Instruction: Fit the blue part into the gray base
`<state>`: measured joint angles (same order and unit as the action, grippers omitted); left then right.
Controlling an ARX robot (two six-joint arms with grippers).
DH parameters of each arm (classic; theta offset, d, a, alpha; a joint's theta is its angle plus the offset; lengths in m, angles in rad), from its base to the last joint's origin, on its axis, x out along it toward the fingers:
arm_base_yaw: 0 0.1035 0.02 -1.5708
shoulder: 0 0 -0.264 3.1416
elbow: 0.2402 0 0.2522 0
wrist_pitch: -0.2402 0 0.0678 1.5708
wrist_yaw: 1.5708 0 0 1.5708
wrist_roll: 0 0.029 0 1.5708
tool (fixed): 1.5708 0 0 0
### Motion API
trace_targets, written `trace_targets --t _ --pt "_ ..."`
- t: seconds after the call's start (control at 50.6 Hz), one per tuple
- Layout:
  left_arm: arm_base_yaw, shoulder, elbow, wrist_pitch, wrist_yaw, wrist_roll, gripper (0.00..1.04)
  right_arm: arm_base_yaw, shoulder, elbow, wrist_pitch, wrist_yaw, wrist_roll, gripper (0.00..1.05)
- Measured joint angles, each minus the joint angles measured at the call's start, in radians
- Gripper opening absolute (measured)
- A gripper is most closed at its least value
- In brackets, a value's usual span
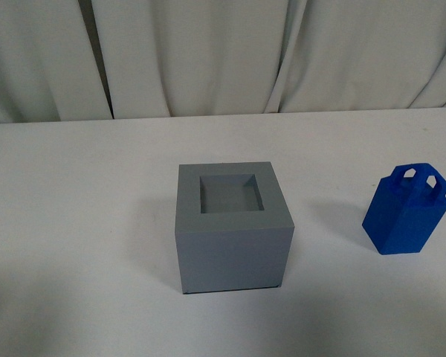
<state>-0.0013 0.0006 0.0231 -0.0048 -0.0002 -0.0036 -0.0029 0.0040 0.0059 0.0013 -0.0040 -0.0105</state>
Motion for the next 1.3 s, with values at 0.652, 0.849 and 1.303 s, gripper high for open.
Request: trace_targets --t 0.652,0.849,1.303 --pt "0.000 0.000 0.000 0.000 0.000 0.000 0.99 0.000 0.000 0.000 0.000 0.000 0.000 0.97" --pt "0.000 0.000 0.000 0.000 0.000 0.000 0.99 0.000 0.000 0.000 0.000 0.000 0.000 0.97" --pt "0.000 0.000 0.000 0.000 0.000 0.000 0.99 -0.143 0.860 0.363 0.192 -0.703 -0.262 0.97"
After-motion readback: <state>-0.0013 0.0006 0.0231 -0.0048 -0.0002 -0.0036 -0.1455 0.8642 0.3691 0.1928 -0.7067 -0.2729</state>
